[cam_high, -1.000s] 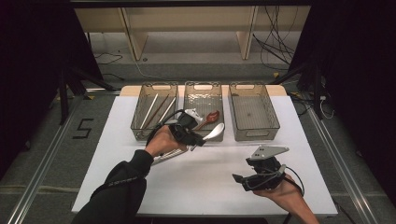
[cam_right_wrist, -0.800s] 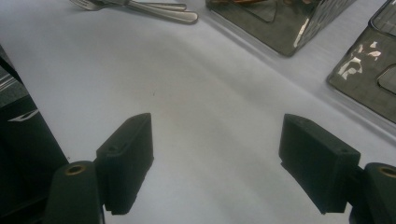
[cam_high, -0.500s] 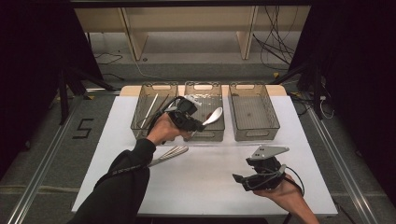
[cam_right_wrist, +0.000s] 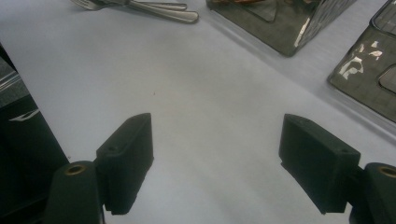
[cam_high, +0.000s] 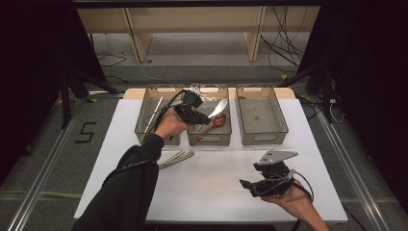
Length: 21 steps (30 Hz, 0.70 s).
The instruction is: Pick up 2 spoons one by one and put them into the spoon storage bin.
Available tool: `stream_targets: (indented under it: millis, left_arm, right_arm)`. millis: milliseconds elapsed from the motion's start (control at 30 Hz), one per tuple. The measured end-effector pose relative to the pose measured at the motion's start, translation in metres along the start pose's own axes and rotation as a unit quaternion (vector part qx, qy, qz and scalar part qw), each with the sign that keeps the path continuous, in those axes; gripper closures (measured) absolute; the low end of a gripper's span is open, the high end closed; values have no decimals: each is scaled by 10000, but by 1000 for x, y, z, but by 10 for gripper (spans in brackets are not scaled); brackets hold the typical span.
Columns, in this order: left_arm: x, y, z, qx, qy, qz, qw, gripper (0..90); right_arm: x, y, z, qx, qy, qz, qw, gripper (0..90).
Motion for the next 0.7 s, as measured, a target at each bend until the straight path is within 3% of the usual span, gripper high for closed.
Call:
stream_targets:
  millis: [333,700]
  left_arm:
    - [-17,3,-13,-16,238,138,9996,762]
    - [-26,2,-24,-72,374,259,9989,762]
  right_arm:
    - [0,0,0,-6,12,11,10000,269]
    - [-3,1,-1,-14,34,22,10000,269]
Point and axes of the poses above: each handheld gripper's, and its own axes: z roughly backward along the jaws, y roughly out of its top, x roughly to its right, the point moved 9 cm from there along -z, roughly forward along the jaws, and after that the axes turned 4 degrees about -y, right-handed, at the moved point
